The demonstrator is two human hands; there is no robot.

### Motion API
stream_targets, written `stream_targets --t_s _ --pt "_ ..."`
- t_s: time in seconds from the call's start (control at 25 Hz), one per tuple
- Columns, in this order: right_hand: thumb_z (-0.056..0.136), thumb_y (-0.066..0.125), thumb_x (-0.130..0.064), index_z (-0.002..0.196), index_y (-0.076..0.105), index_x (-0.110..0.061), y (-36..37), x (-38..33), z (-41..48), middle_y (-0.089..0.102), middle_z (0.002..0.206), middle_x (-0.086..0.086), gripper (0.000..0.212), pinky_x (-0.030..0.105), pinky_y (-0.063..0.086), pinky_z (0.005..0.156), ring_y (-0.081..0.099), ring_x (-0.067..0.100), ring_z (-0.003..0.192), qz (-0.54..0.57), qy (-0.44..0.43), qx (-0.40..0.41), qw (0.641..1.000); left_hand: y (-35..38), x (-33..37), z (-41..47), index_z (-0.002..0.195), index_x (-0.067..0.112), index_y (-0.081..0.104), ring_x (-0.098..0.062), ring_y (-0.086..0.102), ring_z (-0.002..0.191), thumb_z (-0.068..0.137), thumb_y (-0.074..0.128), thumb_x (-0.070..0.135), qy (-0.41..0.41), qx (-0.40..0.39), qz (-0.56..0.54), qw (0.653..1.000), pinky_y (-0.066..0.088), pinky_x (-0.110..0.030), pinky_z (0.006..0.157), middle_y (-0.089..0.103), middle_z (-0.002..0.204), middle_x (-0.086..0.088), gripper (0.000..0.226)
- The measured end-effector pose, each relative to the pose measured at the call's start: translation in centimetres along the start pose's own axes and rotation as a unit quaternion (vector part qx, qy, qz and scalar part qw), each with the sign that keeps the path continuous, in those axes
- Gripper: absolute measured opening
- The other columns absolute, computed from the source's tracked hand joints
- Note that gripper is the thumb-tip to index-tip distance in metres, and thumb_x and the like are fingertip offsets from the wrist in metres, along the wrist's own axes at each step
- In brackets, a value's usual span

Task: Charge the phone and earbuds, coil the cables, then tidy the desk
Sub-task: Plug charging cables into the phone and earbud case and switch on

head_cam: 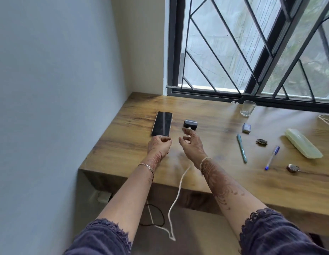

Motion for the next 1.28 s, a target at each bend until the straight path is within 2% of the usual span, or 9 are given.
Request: stream_targets --t_s 0.12,0.28,0.4,0.52,0.64,0.88,1.04,1.2,1.28 --pt "0.093 0.055 -0.012 0.129 0.054 -0.016 3.8 -1.3 -5.4 0.057 0.130 0.004 0.036 0.040 0.048 0.101 0.058 0.017 0.115 0.021 0.003 0.009 1.000 -4.3 -2.2 -3.7 0.077 0.023 0.066 -0.023 0.068 0.082 0.084 0.066 0.023 0.015 -0.008 0.003 1.000 0.057 -0.042 0.085 0.073 0.088 -0.006 0.007" --pt "0.094 0.050 -0.012 0.122 0.059 -0.020 9.3 -1.7 -12.2 0.056 0.115 -0.007 0.030 0.025 0.041 0.099 0.055 0.010 0.109 0.040 0.021 -0.001 0.999 -10.1 -6.3 -8.1 0.091 0.019 0.073 -0.026 0.068 0.098 0.084 0.065 0.021 0.001 0.009 -0.004 1.000 0.054 -0.041 0.090 0.074 0.097 -0.007 0.011" --pt "0.094 0.052 -0.014 0.124 0.059 -0.017 13.7 -0.6 -16.5 0.060 0.118 -0.003 0.030 0.024 0.041 0.099 0.054 0.009 0.107 0.058 0.069 -0.022 0.996 -14.0 -10.7 -11.1 0.094 0.018 0.075 -0.024 0.068 0.097 0.084 0.066 0.022 -0.043 0.034 0.000 0.999 0.054 -0.038 0.090 0.074 0.099 -0.004 0.015" --pt "0.092 0.056 -0.018 0.123 0.057 -0.018 17.8 1.5 -19.7 0.061 0.115 -0.002 0.031 0.022 0.040 0.092 0.055 0.010 0.105 0.033 0.109 -0.045 0.993 -17.1 -15.2 -13.4 0.095 0.020 0.074 -0.021 0.067 0.098 0.086 0.063 0.019 -0.085 0.065 -0.034 0.994 0.054 -0.038 0.091 0.073 0.100 -0.002 0.014" --pt "0.092 0.051 -0.014 0.121 0.059 -0.018 22.6 4.6 -21.4 0.061 0.124 0.002 0.031 0.024 0.039 0.099 0.055 0.018 0.116 -0.050 0.130 -0.117 0.983 -19.0 -19.9 -14.3 0.104 0.018 0.071 -0.025 0.065 0.104 0.090 0.058 0.017 -0.133 0.090 -0.051 0.986 0.051 -0.040 0.095 0.071 0.107 -0.007 0.019" --pt "0.096 0.041 -0.020 0.150 0.026 -0.012 31.2 9.2 -17.6 0.026 0.157 0.010 0.057 0.031 0.018 0.118 0.024 0.025 0.145 -0.256 0.078 -0.299 0.916 -19.8 -26.8 -11.6 0.134 0.014 0.052 -0.022 0.049 0.126 0.094 0.046 0.011 -0.162 0.075 -0.046 0.983 0.036 -0.029 0.108 0.054 0.137 -0.006 0.041" --pt "0.091 0.045 -0.023 0.125 0.056 -0.008 34.6 11.4 -13.6 0.054 0.133 0.019 0.039 0.036 0.041 0.100 0.050 0.036 0.124 -0.306 0.034 -0.283 0.908 -18.7 -29.9 -8.8 0.144 0.020 0.039 -0.023 0.038 0.137 0.093 0.041 0.010 -0.158 0.053 -0.052 0.985 0.030 -0.029 0.113 0.041 0.149 -0.004 0.052" --pt "0.094 0.041 -0.022 0.128 0.051 -0.004 37.9 14.1 -10.8 0.049 0.138 0.023 0.039 0.034 0.035 0.103 0.046 0.035 0.127 -0.327 0.024 -0.284 0.901 -17.4 -32.9 -6.9 0.147 0.020 0.034 -0.019 0.034 0.140 0.092 0.039 0.009 -0.140 0.046 -0.062 0.987 0.025 -0.020 0.109 0.036 0.152 -0.002 0.056" --pt "0.095 0.038 -0.020 0.122 0.054 -0.008 39.3 14.5 -10.4 0.050 0.137 0.021 0.034 0.035 0.034 0.102 0.046 0.034 0.125 -0.332 0.004 -0.275 0.903 -17.0 -34.1 -6.4 0.148 0.021 0.031 -0.019 0.034 0.140 0.092 0.038 0.011 -0.141 0.038 -0.072 0.987 0.028 -0.026 0.114 0.035 0.153 -0.003 0.057"
Point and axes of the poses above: each hand's wrist, its own z-axis towards the middle knuckle, its own y-axis out of the palm, x = y × z, the point moved 5 cm from there along z, towards the middle knuckle
